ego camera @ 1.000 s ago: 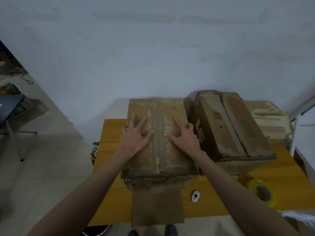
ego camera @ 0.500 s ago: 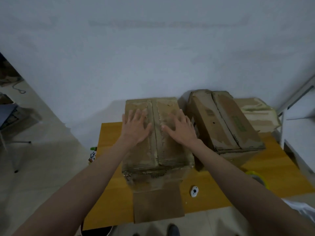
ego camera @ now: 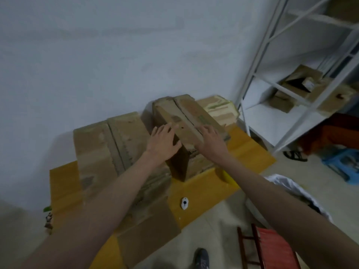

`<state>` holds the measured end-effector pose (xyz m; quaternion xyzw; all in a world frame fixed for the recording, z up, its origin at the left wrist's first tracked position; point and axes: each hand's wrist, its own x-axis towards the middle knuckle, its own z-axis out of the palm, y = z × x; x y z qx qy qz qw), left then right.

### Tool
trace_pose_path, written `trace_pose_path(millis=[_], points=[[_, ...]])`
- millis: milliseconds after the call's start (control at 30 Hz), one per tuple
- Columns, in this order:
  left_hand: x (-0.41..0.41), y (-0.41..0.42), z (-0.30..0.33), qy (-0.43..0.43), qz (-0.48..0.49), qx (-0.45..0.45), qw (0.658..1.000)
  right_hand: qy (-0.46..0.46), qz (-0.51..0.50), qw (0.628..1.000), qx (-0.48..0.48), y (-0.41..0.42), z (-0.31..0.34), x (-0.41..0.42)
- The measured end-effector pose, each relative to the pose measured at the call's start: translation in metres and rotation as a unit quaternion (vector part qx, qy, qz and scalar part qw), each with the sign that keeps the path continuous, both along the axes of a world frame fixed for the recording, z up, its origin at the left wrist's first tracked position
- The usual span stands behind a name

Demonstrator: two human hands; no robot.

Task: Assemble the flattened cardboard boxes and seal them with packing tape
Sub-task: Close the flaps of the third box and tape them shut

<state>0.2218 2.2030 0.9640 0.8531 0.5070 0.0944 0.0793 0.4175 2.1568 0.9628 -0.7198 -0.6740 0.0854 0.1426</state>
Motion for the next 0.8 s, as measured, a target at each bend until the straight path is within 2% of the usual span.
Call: trace_pose_path(millis=[167,333,500,600,700,800], points=[[0.09,-0.024,-0.024,0.005,-0.049,-0.008,0.999,-0.006,-0.059,0.998,-0.031,-0.034,-0.025,0.082],[0.154,-0.042,-0.082,-0.011,-0.053,-0.059,0.997,-0.02,-0.073,0.994,-0.075,-0.056,-0.07,0.156],[0.202,-0.058,-0.156,-0.002,-0.032,-0.113,0.993,-0.009,-0.048,0.993,-0.105,-0.055,-0.131,0.214],[0.224,-0.059,-0.197,-0.007,0.02,-0.152,0.988,-0.009,-0.019,0.992,-0.125,-0.048,-0.172,0.238],[0.239,-0.056,-0.227,0.009,0.044,-0.143,0.989,-0.016,0.016,0.987,-0.156,-0.039,-0.21,0.252],[0.248,-0.056,-0.248,0.008,0.053,-0.14,0.989,-0.07,0.064,0.977,-0.19,-0.032,-0.246,0.256]])
